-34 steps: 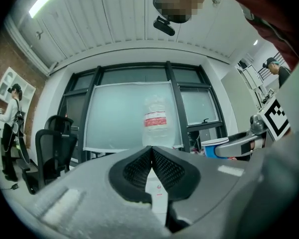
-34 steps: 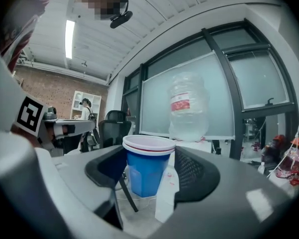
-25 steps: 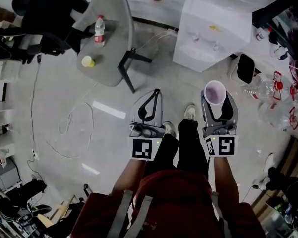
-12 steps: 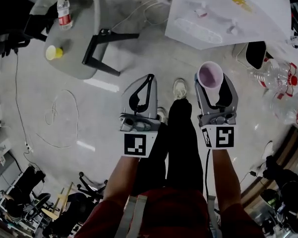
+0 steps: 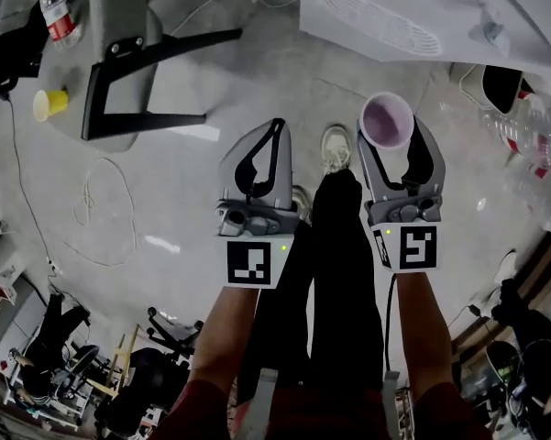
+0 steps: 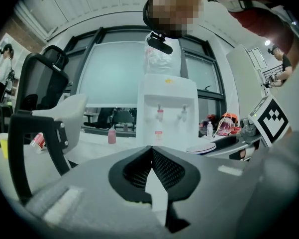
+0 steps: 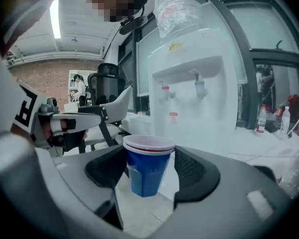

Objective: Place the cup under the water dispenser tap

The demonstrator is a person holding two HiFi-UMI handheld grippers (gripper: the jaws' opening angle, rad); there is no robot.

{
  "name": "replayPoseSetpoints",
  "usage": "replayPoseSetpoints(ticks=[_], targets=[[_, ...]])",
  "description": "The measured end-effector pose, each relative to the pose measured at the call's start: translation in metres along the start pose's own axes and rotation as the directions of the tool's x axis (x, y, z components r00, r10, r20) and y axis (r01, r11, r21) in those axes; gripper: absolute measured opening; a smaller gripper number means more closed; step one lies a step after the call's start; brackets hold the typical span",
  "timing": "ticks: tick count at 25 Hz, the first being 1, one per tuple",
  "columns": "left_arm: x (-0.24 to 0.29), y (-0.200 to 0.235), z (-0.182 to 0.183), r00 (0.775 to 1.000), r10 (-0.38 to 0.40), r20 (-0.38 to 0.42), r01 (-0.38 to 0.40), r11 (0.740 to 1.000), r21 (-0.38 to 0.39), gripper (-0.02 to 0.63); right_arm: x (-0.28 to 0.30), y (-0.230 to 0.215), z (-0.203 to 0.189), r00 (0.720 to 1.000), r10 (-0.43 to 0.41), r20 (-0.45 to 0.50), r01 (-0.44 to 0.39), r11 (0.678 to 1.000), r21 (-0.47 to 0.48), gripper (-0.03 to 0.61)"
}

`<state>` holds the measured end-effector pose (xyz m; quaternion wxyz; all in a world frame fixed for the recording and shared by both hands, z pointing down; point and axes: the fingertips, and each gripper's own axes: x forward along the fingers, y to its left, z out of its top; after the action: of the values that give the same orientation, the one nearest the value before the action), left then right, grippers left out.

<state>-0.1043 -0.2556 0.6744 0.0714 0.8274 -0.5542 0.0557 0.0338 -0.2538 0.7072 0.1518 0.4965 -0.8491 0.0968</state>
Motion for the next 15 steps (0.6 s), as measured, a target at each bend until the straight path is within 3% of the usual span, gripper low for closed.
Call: replayPoseSetpoints(ticks=[8,15], targets=[[0.027,-0.008,-0.039,1.0,0.014,-0.025,-0.014,1.0,-0.011,-0.002,0.02,-0.01,-0.041,1.0,0.018,-0.02,-0.017,1.0,0.02,0.291],[0.035,-0.009,-0.042,0.999,0.017,-0.03,-0.017,1.0,-0.023,-0.002,0.035,-0.015,-0.05,0.999,0.033,-0.03,-0.032,0.999,0.011,0.291]])
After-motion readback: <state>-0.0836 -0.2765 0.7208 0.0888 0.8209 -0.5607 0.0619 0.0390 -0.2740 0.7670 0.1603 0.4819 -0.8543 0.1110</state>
